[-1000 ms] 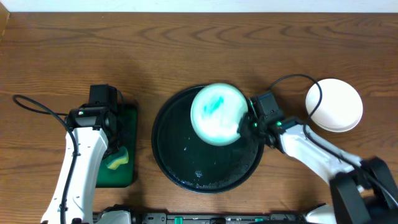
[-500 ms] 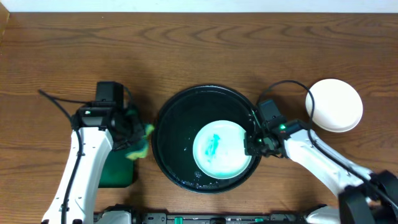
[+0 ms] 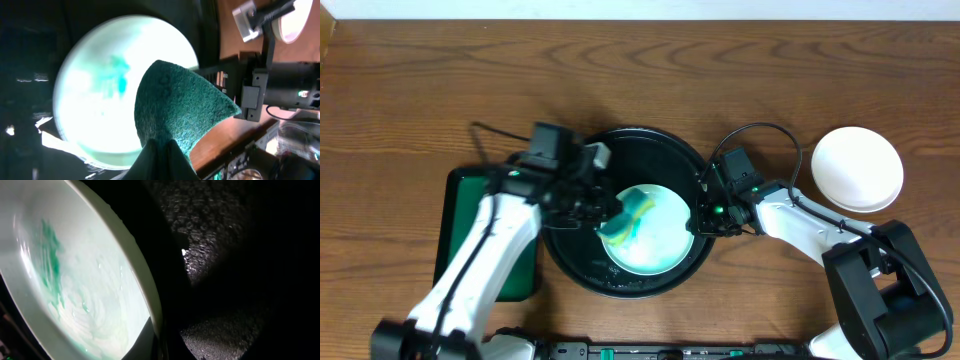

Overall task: Clean dirty plates on tray and stack at the side
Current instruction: 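Lift the sponge with the left gripper and bring it onto the plate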

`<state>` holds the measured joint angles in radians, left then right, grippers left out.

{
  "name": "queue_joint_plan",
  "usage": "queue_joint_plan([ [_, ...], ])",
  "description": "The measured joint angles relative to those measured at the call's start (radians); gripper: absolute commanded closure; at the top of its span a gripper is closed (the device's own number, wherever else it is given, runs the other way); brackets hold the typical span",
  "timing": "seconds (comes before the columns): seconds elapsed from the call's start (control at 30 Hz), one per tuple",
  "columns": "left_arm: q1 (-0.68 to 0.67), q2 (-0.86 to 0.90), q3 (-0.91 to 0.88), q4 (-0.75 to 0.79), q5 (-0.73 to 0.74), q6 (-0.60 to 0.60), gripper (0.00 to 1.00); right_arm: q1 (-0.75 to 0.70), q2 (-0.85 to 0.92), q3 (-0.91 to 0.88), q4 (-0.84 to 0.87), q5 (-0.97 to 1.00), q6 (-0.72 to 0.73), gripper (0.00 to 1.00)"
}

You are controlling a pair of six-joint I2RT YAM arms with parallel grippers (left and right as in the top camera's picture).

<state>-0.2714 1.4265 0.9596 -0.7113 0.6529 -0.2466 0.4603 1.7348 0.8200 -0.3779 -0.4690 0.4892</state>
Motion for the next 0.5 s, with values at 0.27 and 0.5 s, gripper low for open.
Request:
queue_joint_plan([
  [0.27,-0.092,0.258,0.0,0.195,0.003,-0.073,0.93,0.004,-0.004,0.001,-0.018,-0.001,0.008,0.99],
  [0.5,-0.094,0.379,0.01,0.243,-0.026,-0.117,0.93,0.01,-0.008,0.008,-0.055,0.007,0.02,0.99],
])
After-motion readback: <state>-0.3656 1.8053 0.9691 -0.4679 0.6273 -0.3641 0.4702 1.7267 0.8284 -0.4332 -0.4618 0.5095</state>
